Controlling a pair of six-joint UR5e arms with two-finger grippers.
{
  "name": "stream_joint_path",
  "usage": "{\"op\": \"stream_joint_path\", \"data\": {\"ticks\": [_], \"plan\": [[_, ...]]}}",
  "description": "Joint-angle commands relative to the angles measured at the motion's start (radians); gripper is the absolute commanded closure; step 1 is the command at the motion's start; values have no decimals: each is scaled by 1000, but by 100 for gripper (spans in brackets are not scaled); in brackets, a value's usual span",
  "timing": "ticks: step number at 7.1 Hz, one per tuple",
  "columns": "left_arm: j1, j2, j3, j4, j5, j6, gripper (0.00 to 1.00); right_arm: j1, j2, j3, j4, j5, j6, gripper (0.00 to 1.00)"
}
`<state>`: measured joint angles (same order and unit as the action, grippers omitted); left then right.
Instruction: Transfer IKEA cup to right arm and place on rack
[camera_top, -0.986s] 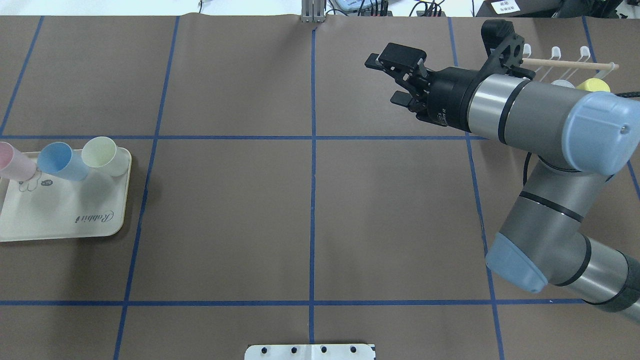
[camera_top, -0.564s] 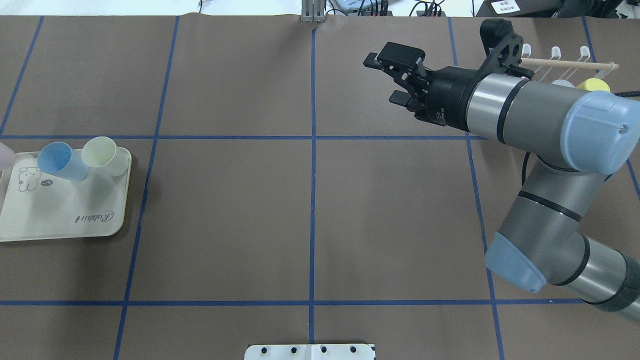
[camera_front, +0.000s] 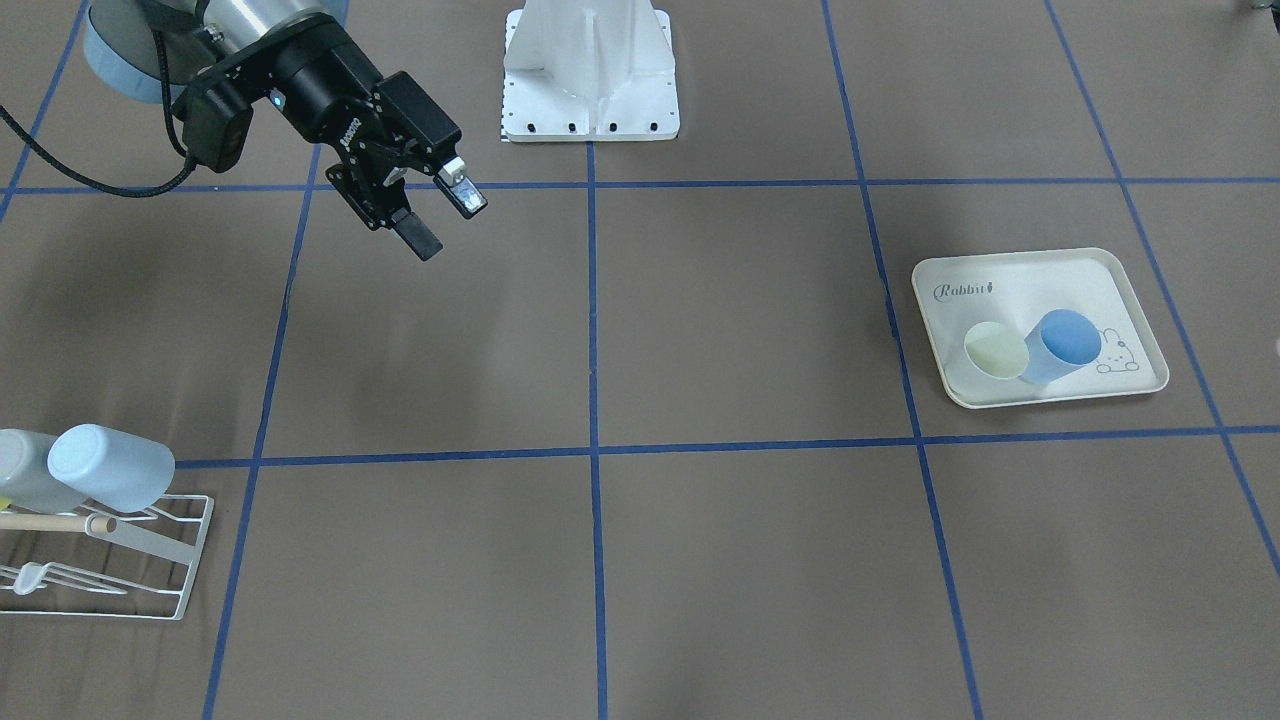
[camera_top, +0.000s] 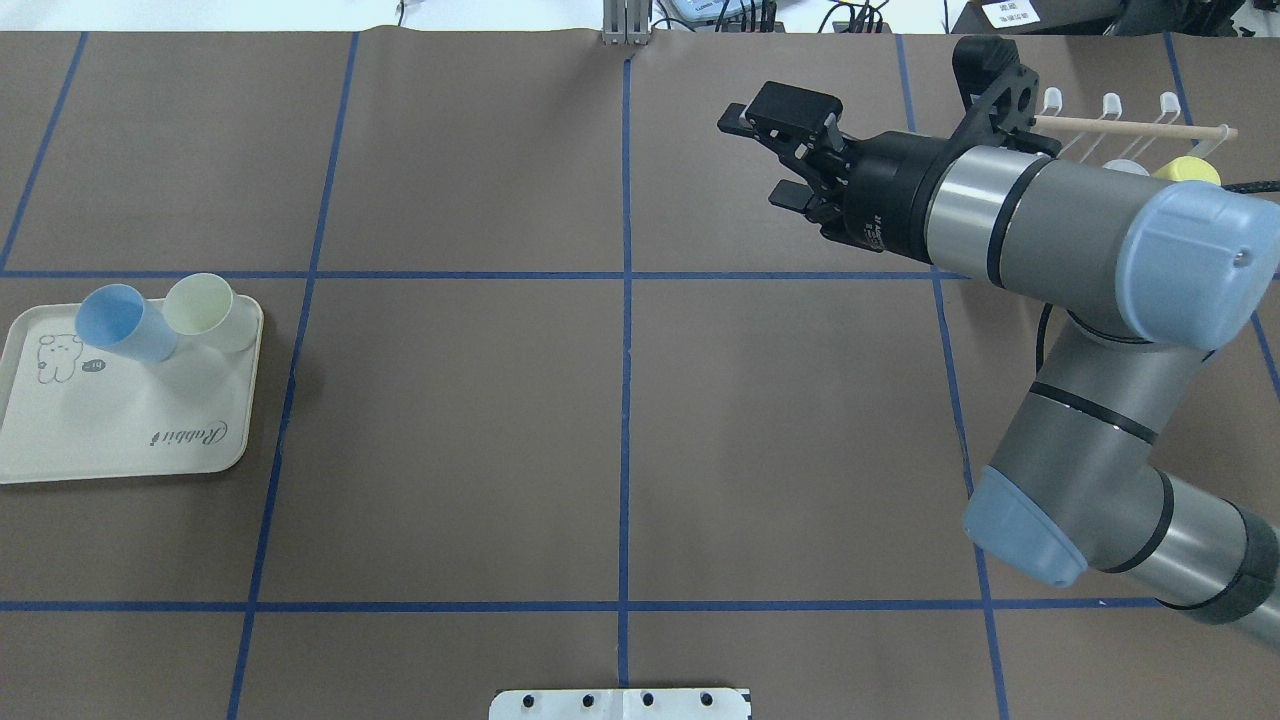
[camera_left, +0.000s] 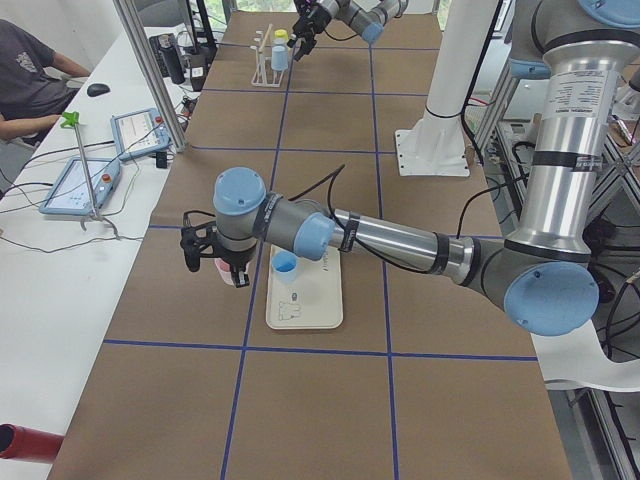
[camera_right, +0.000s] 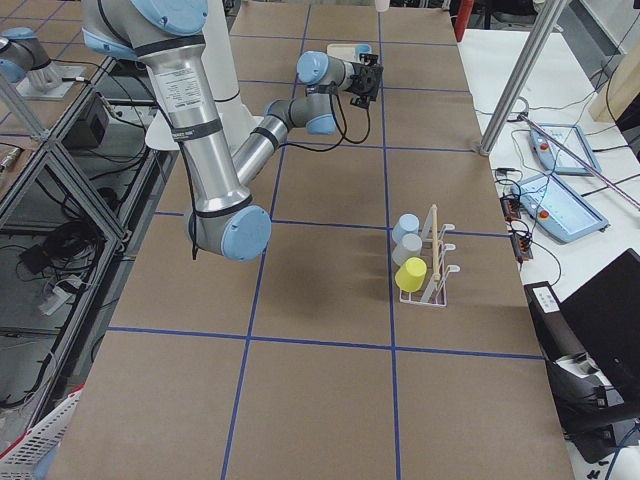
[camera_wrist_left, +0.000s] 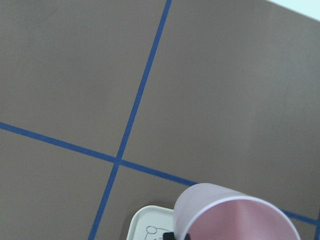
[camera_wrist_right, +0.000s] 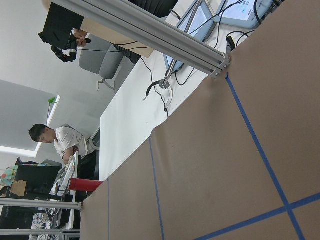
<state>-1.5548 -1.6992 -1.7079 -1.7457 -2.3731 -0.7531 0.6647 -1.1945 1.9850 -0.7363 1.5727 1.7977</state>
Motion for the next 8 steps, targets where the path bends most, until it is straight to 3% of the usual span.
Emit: {"op": "stream_joint_path", "data": {"ticks": [1,2,3,5,8], "plan": [[80,-16,-35,-216,79,-406,100,-2,1,5,0,0,2,0],[189,-14,-35,-368,178,-634,100,-2,0,9,0,0,3,0],[269,-20,-53,-441,239,-796,100,-4,0,11,0,1,3,0],[384,-37,-138,-584,280,-1072,100,-4,10,8,23,1,55,0],[747,-40,-276,-788,735,-1418,100,-22,16,-3,107,9,101,0]]}}
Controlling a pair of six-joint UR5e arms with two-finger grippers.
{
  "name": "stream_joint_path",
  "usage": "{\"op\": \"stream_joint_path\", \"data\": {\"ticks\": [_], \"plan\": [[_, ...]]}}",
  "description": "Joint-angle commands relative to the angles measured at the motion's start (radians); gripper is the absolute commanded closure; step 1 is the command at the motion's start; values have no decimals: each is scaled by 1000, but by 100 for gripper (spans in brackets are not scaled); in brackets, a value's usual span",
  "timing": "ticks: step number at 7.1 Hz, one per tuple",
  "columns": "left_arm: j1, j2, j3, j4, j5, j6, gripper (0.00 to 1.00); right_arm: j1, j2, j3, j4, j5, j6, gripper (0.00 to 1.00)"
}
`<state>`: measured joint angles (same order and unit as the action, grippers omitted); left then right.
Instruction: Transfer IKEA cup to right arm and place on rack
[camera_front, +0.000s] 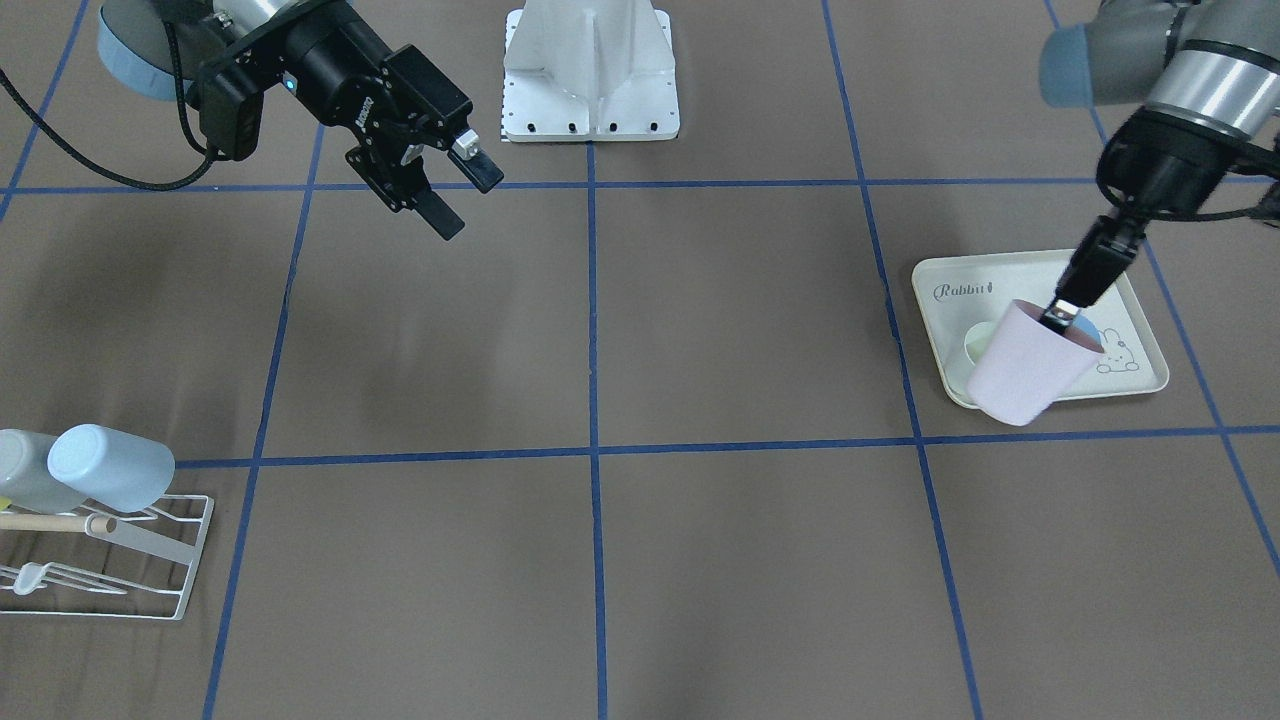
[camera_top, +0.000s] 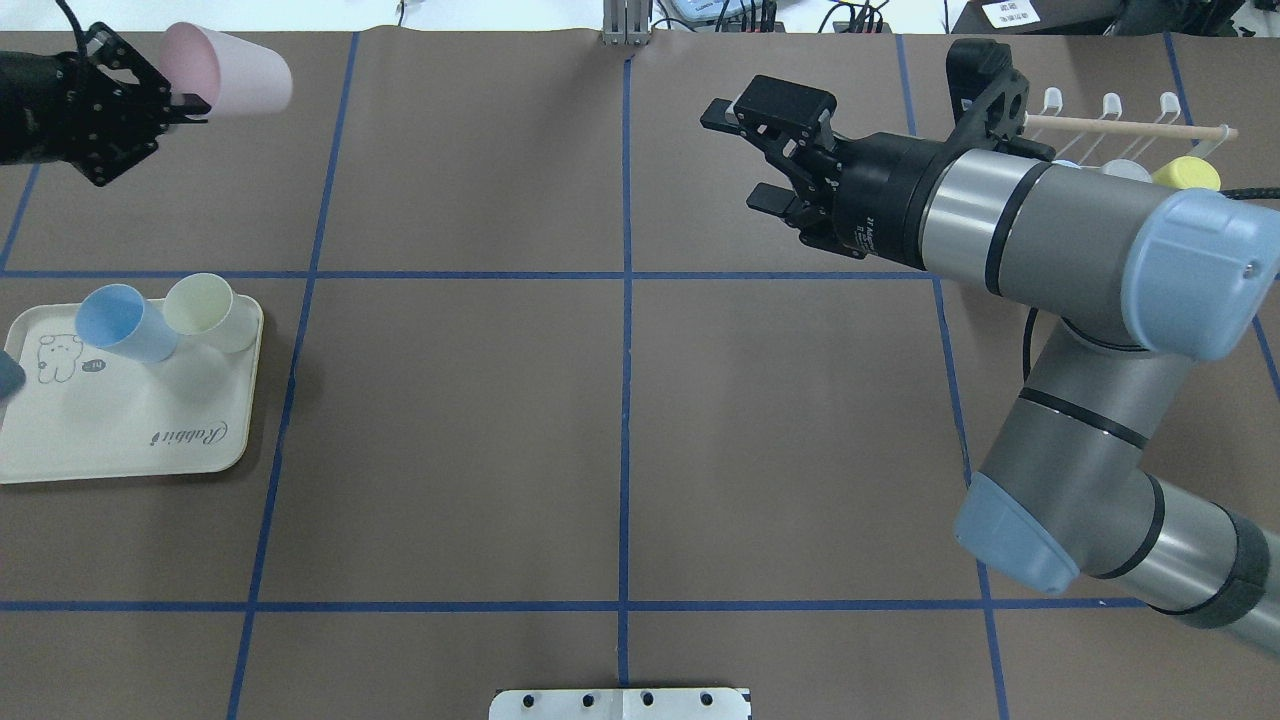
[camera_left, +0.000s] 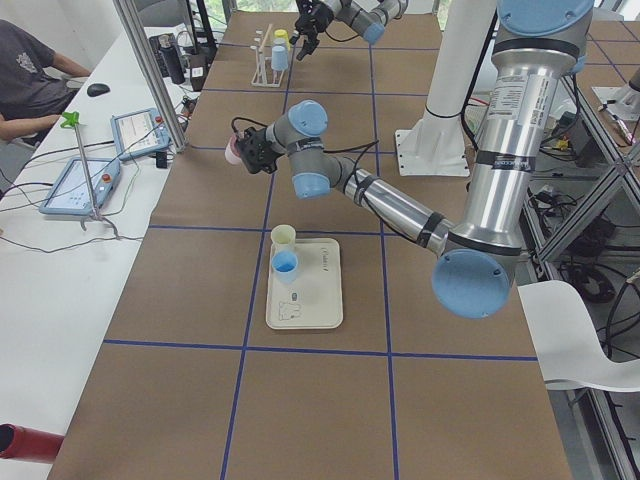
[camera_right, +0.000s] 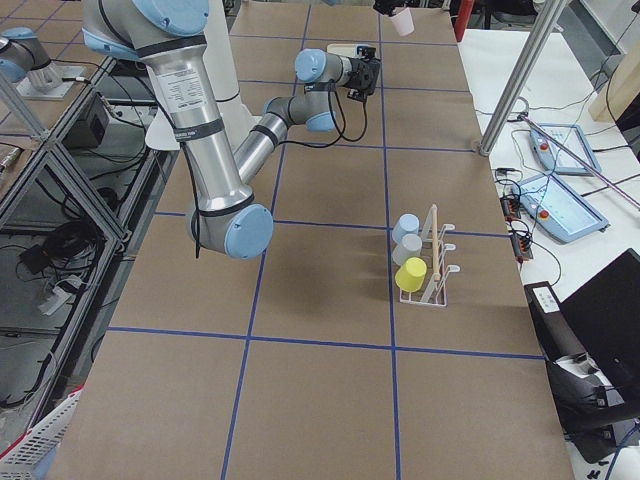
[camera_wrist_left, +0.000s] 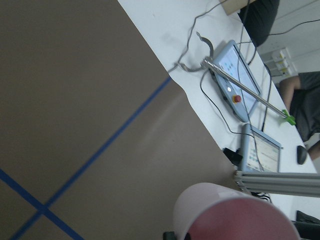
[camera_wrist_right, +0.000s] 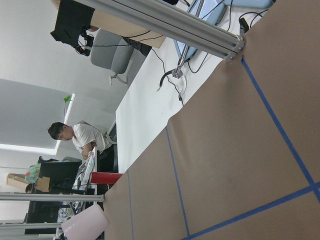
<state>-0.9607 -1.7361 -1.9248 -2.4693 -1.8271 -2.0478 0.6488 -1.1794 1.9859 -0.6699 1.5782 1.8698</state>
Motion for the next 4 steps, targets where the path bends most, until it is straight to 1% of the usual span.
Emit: {"op": "stream_joint_path", "data": {"ticks": [1,2,3,4], "plan": [[271,-17,-74,-142,353,-161,100,-8,4,-6,82,6,92,0],[355,-20,-72,-231,449,-167,100,-15,6,-9,131,11,132,0],[403,-20,-68,-344,501,-181,100,-29,6,-10,182,11,167,0],[416,-19,-54,-459,517,-201,100,-46,7,-12,214,11,169,0]]}}
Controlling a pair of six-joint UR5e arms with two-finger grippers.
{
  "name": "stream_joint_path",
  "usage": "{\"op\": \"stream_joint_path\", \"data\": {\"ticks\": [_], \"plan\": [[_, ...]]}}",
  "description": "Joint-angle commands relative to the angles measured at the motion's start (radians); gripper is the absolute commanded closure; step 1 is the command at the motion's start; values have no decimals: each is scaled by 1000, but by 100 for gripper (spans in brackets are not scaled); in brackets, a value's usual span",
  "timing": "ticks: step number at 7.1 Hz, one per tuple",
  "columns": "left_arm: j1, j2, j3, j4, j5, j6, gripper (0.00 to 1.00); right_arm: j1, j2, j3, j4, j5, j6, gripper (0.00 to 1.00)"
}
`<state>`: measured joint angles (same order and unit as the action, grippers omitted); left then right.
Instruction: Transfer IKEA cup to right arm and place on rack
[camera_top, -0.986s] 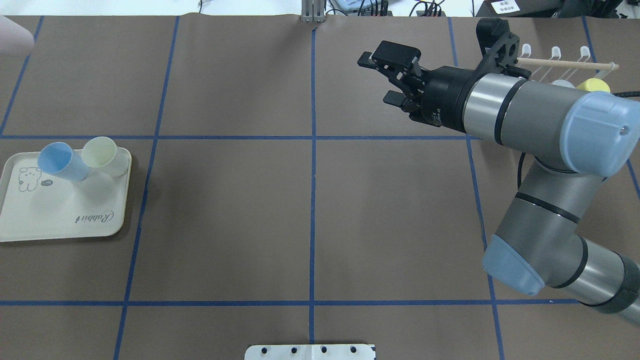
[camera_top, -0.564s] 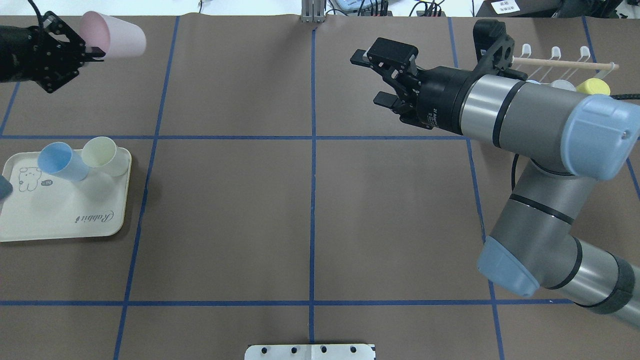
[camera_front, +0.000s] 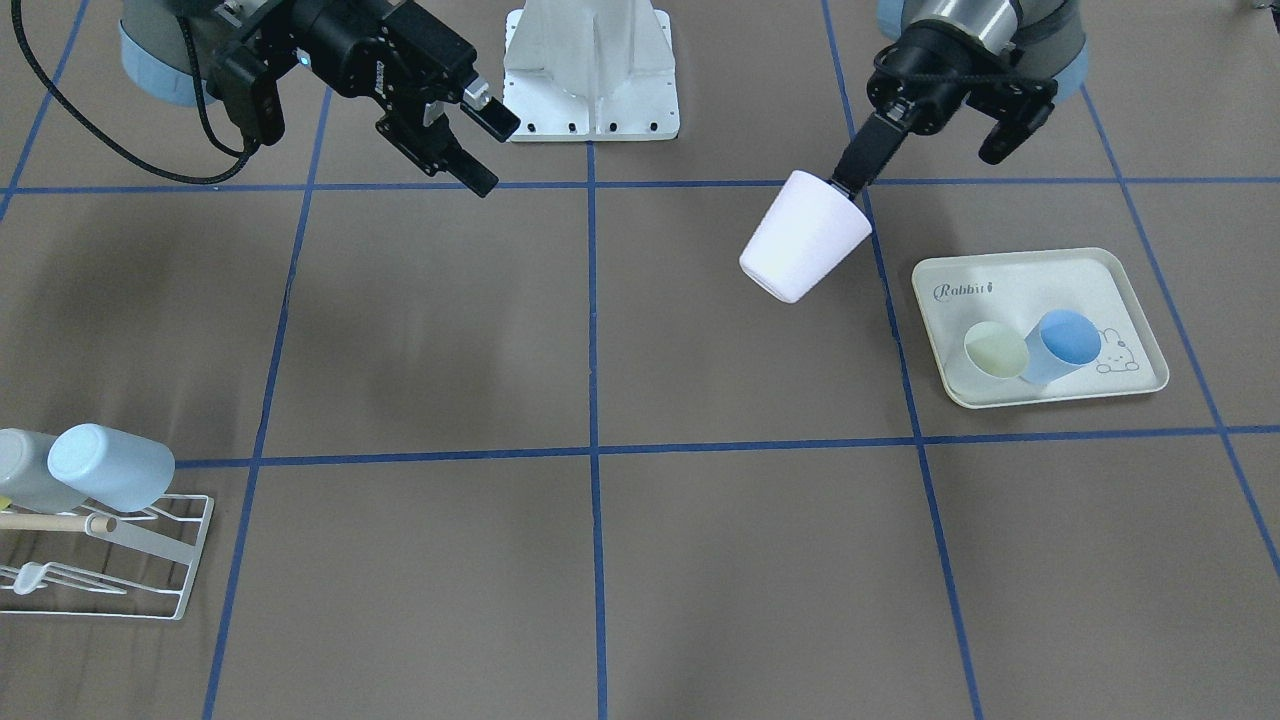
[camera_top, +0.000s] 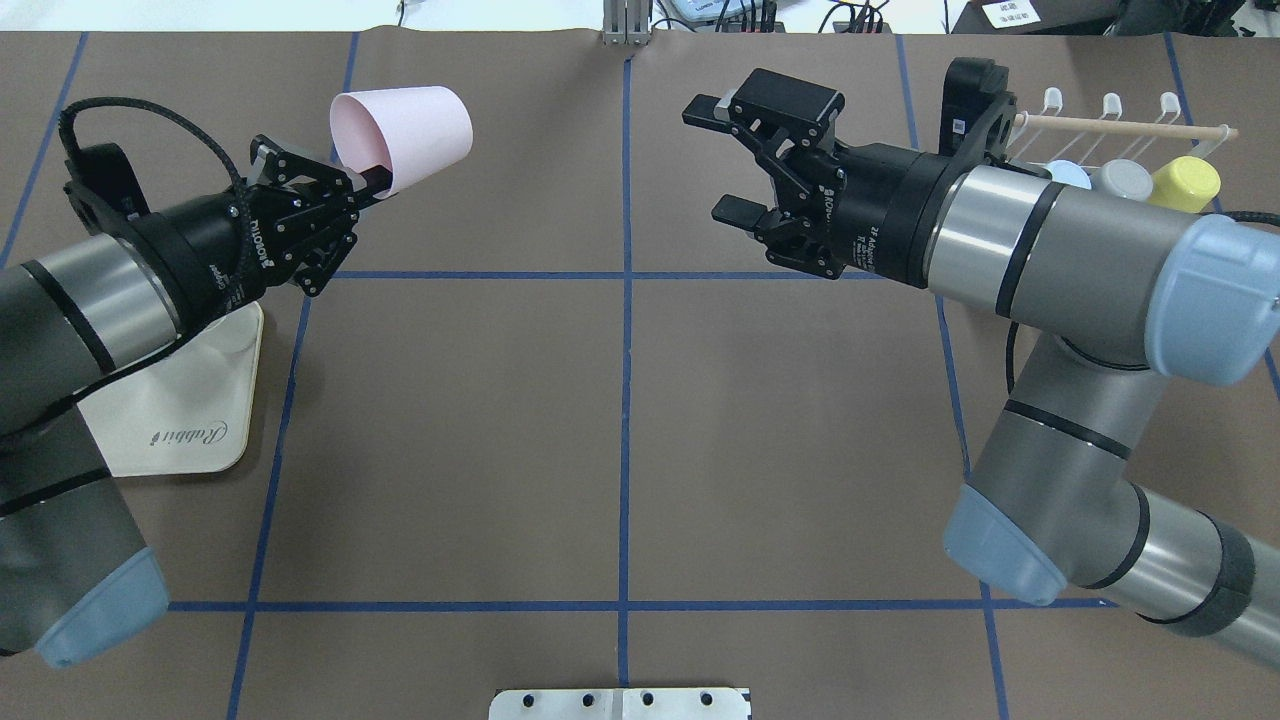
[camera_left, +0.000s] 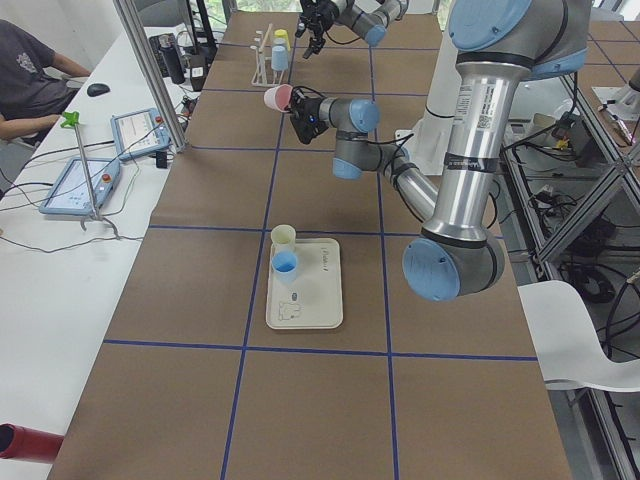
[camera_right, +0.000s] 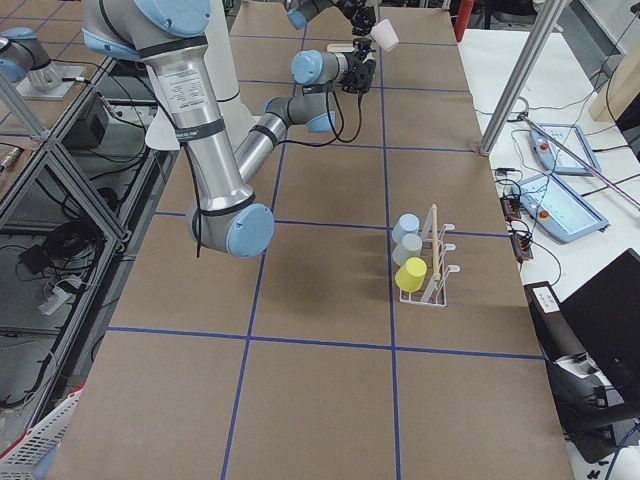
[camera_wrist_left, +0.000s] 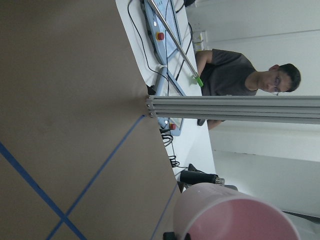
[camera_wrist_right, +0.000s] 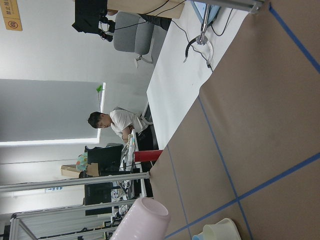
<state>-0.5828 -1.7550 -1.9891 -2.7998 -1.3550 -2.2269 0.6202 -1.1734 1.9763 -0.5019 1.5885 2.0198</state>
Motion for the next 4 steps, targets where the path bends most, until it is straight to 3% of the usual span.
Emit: {"op": "stream_joint_path", "data": {"ticks": [1,2,4], "plan": [[47,-1,38,-226,43,-26,100,-34,3,-4,55,1,20,0],[63,-8,93,-379,45,-40,100,-49,35,-13,55,1,23,0],[83,-38,147,-457,47,-42,100,-62,61,-19,55,1,62,0]]}}
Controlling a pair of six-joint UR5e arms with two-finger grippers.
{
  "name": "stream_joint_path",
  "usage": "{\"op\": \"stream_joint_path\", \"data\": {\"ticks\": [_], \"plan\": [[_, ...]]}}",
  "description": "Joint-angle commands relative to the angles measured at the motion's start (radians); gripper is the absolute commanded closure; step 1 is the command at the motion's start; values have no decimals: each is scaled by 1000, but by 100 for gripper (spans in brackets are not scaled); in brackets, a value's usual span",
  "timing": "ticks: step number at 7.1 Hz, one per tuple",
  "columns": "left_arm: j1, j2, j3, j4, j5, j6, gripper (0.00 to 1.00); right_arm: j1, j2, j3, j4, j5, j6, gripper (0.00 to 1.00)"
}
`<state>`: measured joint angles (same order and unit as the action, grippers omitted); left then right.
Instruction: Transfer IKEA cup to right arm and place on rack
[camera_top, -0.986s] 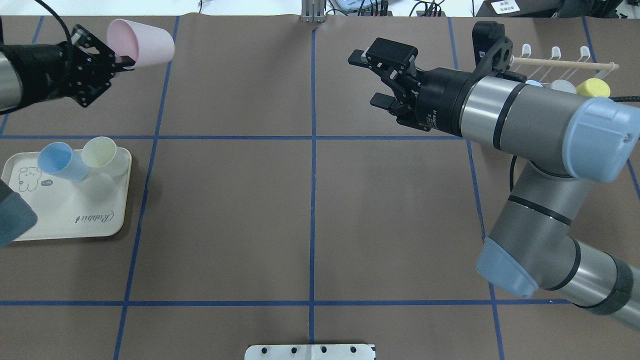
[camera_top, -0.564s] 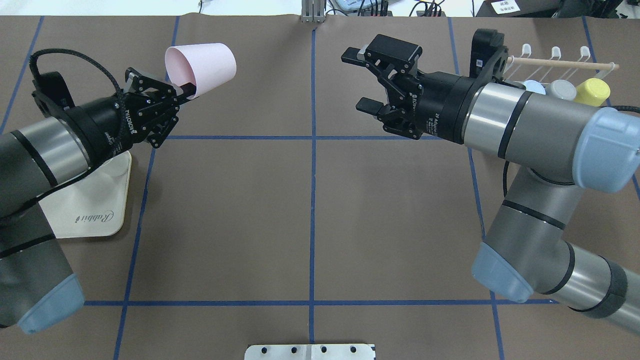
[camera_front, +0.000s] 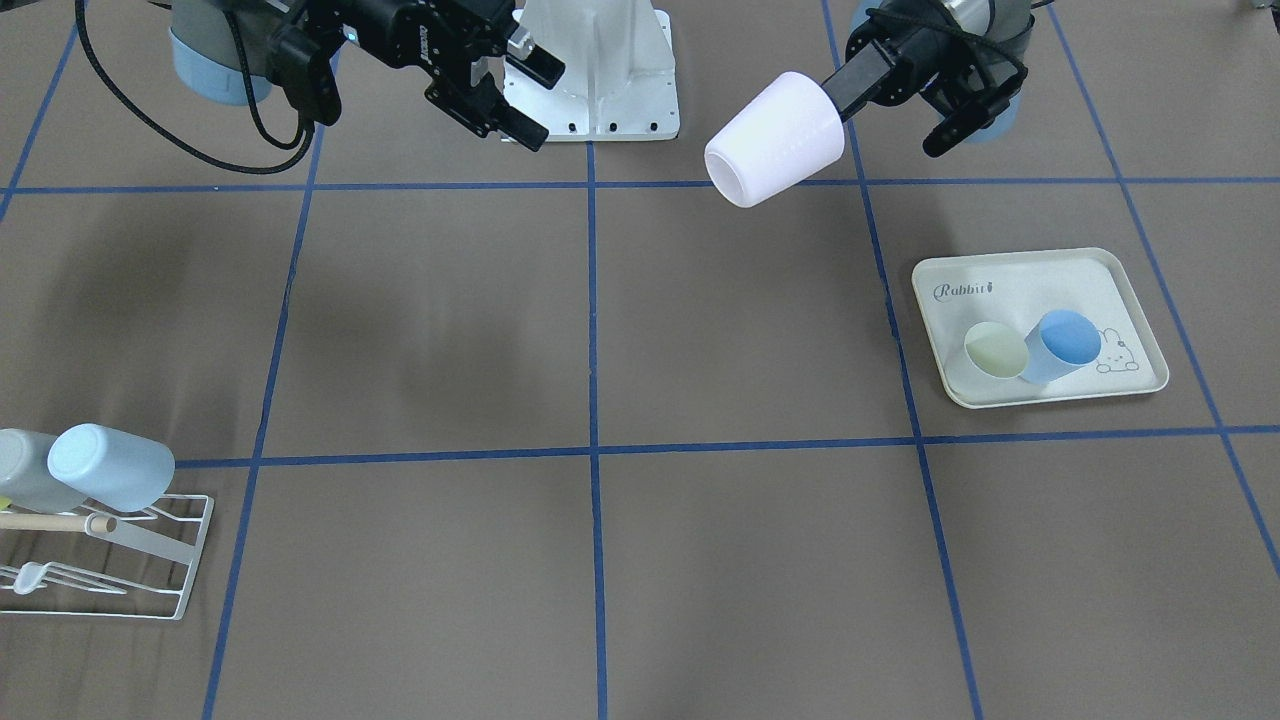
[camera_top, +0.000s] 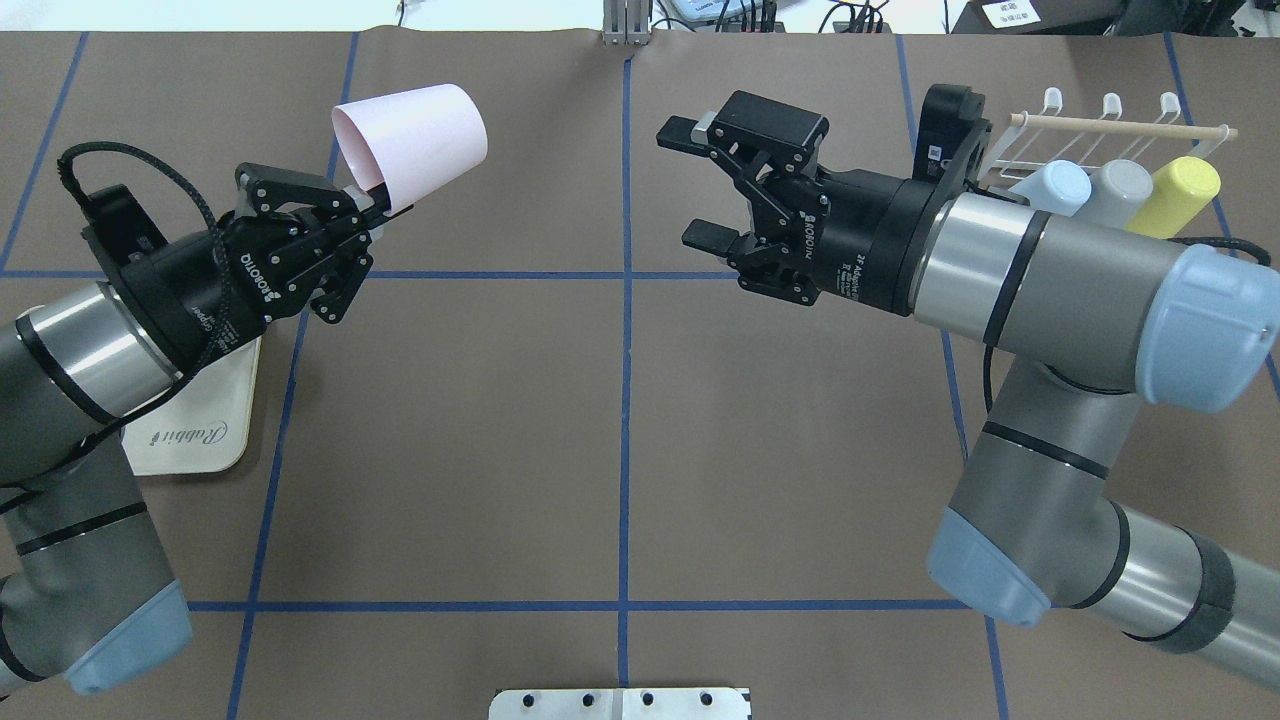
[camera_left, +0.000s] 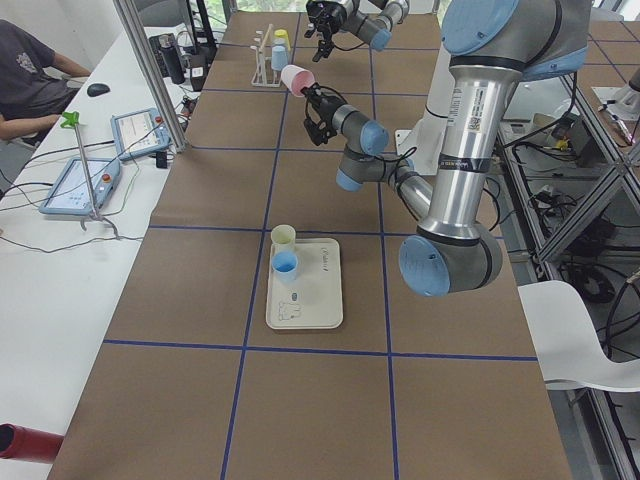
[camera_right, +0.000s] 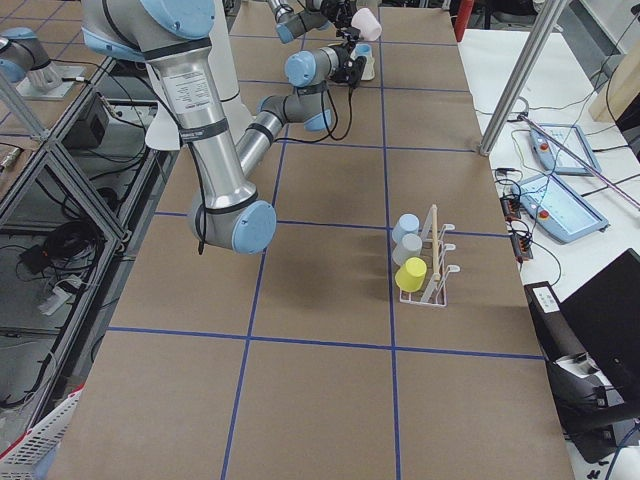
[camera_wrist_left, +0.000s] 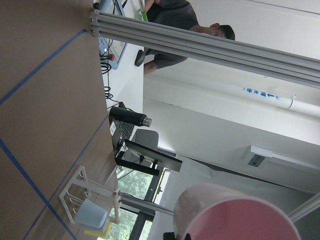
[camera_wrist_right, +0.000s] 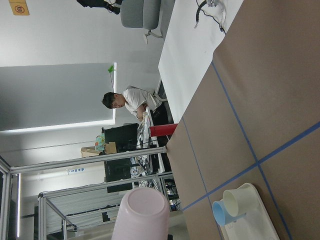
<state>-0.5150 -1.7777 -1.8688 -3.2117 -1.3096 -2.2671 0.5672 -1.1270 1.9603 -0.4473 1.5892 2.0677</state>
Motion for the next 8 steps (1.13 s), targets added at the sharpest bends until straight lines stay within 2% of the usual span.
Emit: {"op": "stream_joint_path", "data": {"ticks": [1,4,5,8], "plan": [[36,-34,27,-39,3,3,100,-12,19,-4,1,-2,14,0],[124,-84,28,-5,50,14,100,-15,24,-32,2,-6,9,0],[130,-118,28,41,61,14,100,-15,29,-34,2,-8,9,0],[144,-132,34,55,64,12,100,-17,30,-43,2,-11,8,0]]}}
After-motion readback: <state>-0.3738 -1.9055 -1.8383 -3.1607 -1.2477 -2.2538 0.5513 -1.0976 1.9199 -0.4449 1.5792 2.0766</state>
